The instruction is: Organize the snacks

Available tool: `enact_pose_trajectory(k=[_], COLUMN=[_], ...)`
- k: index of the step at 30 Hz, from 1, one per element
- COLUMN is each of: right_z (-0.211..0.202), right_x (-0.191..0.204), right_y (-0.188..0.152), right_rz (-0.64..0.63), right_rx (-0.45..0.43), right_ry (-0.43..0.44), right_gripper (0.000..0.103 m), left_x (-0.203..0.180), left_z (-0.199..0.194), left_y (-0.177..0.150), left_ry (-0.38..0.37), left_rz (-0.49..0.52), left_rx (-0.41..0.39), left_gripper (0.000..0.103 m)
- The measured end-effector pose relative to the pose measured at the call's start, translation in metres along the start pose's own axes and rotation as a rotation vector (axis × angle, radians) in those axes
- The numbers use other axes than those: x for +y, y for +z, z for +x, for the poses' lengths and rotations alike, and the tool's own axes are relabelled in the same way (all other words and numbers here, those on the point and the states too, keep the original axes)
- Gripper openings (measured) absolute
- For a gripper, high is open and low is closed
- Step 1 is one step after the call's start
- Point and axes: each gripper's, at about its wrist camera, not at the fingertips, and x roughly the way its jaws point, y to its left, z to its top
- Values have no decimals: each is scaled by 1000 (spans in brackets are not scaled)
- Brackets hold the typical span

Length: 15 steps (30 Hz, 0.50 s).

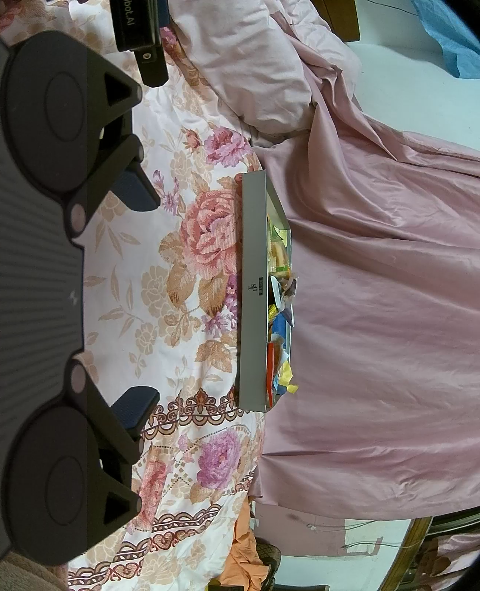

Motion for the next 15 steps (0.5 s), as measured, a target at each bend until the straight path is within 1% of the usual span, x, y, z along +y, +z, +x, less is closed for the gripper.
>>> enact_pose_trajectory(k=[6, 8, 10, 12, 15], right_z=[0, 0, 0, 0, 0], right_x=[0, 0, -1, 0, 0], right_y=[0, -1, 0, 0, 0], right_rz=[1, 0, 0, 0, -1], right_rx=[1, 1, 2, 2, 4], right_ry=[0, 2, 1, 1, 1], right_gripper=[103, 103, 103, 103, 103], left_x=[0, 0, -2, -6, -8], left_z=[0, 0, -1, -2, -2], left_y=[0, 1, 1, 1, 2], left_ry=[-2, 7, 48, 103, 129], left_rz=[1, 3, 17, 55, 85], left_rx=[1, 6, 2, -14, -9], left_gripper=[102, 102, 102, 102, 102])
